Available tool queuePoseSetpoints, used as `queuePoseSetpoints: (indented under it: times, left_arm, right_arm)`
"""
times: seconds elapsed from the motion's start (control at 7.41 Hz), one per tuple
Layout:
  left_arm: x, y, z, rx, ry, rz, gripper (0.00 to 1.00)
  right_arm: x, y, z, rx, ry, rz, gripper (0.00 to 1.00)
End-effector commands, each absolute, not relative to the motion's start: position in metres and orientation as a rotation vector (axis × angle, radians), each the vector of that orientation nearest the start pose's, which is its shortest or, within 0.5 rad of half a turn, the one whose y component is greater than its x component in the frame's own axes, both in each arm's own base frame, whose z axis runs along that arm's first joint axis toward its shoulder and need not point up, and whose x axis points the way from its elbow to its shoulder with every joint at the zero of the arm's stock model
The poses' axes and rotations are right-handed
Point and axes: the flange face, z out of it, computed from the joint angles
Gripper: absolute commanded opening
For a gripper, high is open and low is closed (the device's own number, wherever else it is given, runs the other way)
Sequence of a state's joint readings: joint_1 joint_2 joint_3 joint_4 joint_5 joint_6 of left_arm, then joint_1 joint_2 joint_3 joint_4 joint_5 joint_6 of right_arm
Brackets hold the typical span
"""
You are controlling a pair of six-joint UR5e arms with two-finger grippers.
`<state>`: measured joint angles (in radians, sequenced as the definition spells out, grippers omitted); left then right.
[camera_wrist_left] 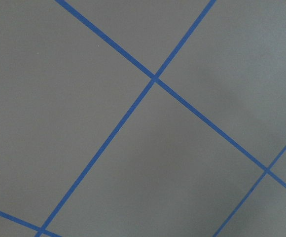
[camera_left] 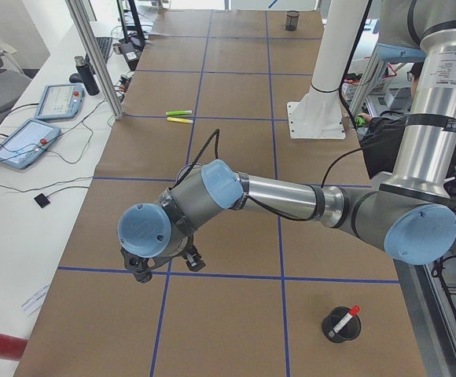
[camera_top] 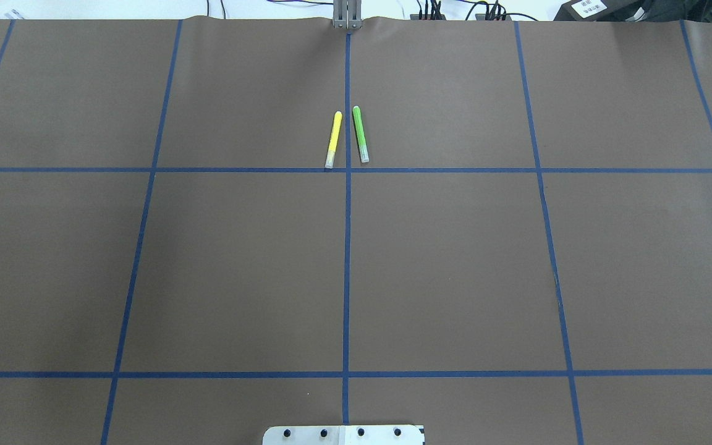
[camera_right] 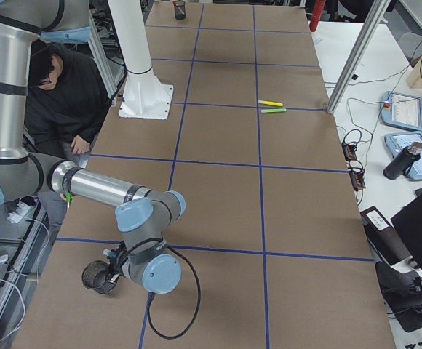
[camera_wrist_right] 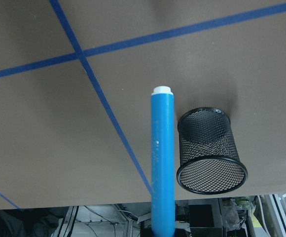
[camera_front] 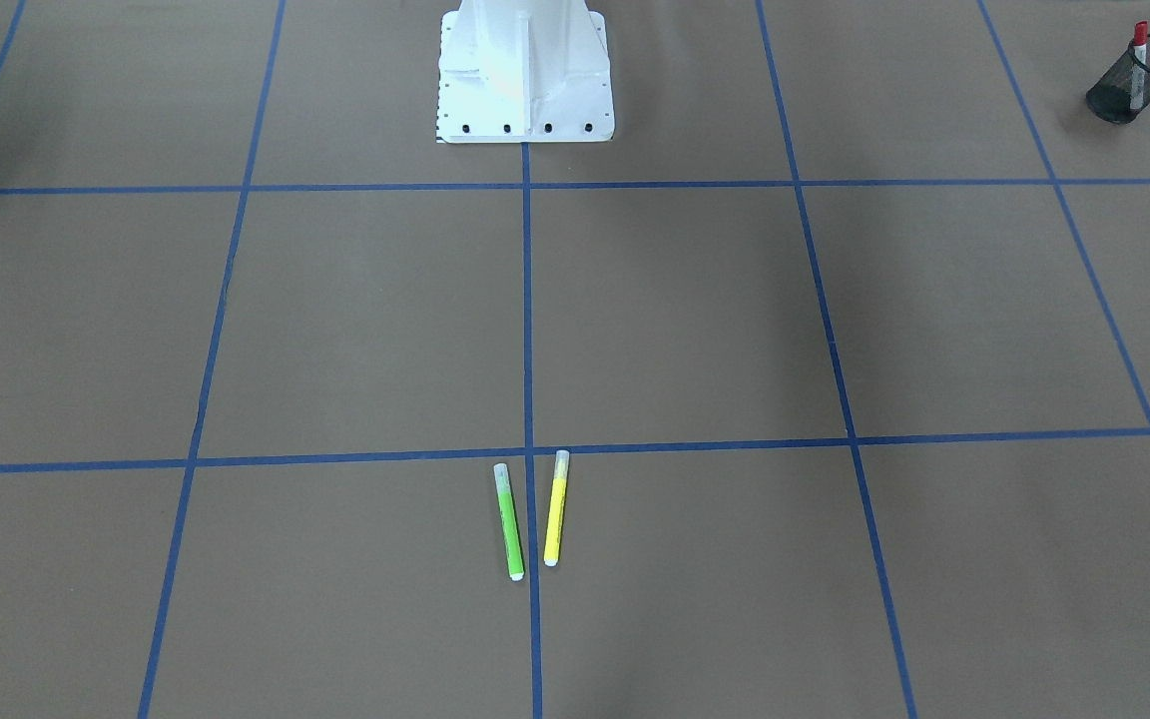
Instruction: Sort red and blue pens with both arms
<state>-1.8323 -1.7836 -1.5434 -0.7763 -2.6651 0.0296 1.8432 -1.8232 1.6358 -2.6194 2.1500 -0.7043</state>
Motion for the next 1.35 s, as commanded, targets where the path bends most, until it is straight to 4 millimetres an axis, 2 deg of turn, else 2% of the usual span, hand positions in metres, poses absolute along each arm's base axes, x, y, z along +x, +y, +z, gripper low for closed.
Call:
queuePoseSetpoints:
  times: [0.0, 0.27, 0.54, 0.68, 0.94, 1.22]
  left_arm:
    - [-0.173, -0.505, 0.597, -0.390, 1.148, -0.526, 1.00]
    - [-0.172, -0.506, 0.597, -0.389, 1.160, -0.530, 1.00]
    - [-0.172, -0.506, 0.596, -0.387, 1.162, -0.529, 1.00]
    - [-0.172, -0.506, 0.596, -0.387, 1.162, -0.529, 1.00]
    - [-0.169, -0.507, 0.582, -0.372, 1.156, -0.520, 1.00]
    - [-0.169, -0.507, 0.583, -0.376, 1.155, -0.522, 1.00]
  right_arm:
    - [0.138, -0.145, 0.787, -0.847, -1.071, 0.028, 0.00]
    - [0.147, -0.125, 0.787, -0.875, -1.103, 0.050, 0.00]
    - [0.149, -0.109, 0.800, -0.891, -1.141, 0.092, 0.00]
    - [0.149, -0.106, 0.800, -0.897, -1.150, 0.102, 0.00]
    - [0.146, -0.099, 0.803, -0.908, -1.160, 0.111, 0.00]
    - [0.146, -0.096, 0.808, -0.922, -1.167, 0.117, 0.00]
